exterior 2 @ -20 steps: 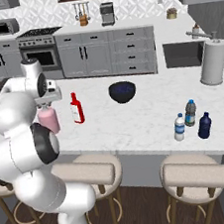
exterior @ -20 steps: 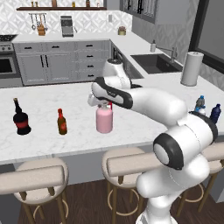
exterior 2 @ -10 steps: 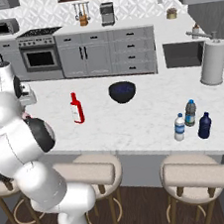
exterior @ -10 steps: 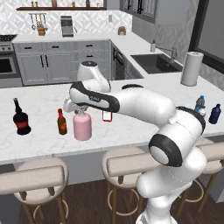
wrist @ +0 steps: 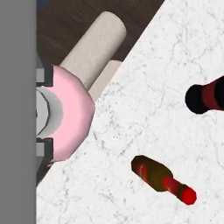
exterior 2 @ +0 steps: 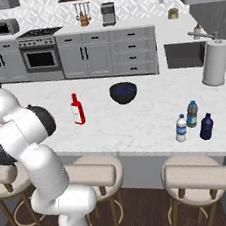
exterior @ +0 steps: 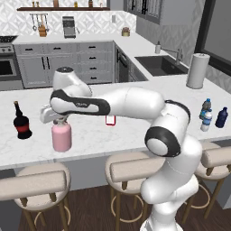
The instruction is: Move the plastic bottles in the middle to the plastics group, and the glass bottles in the middle to the glass group.
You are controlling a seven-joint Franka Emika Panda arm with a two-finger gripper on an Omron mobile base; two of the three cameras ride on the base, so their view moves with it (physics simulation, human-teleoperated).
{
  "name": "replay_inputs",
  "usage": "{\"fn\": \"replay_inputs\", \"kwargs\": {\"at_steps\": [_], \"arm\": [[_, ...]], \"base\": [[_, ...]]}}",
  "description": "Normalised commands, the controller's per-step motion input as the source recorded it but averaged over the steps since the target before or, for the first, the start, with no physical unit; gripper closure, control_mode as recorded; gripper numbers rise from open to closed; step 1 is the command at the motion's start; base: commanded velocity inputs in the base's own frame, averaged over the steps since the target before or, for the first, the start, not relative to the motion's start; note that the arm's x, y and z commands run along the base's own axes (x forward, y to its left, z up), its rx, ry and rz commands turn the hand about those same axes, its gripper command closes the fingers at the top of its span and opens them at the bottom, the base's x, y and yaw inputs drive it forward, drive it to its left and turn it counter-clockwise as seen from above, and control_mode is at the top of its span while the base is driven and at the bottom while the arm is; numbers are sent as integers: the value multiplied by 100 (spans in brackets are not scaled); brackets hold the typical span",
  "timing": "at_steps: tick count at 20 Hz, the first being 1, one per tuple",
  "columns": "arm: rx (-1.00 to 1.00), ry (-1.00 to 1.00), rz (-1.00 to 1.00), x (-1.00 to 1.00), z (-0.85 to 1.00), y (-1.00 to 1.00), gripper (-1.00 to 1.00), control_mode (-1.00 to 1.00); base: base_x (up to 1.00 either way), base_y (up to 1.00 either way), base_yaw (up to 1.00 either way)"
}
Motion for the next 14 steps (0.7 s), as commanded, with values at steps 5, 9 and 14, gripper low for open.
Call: {"fn": "replay_inputs", "kwargs": {"at_steps": [5,9,14], "arm": [[-5,0,1,21,0,60,100,-100],[-3,0,0,36,0,49,100,-100],[-5,0,0,29,0,51,100,-100]], "base": [[0,0,0],[0,0,0],[0,0,0]]}}
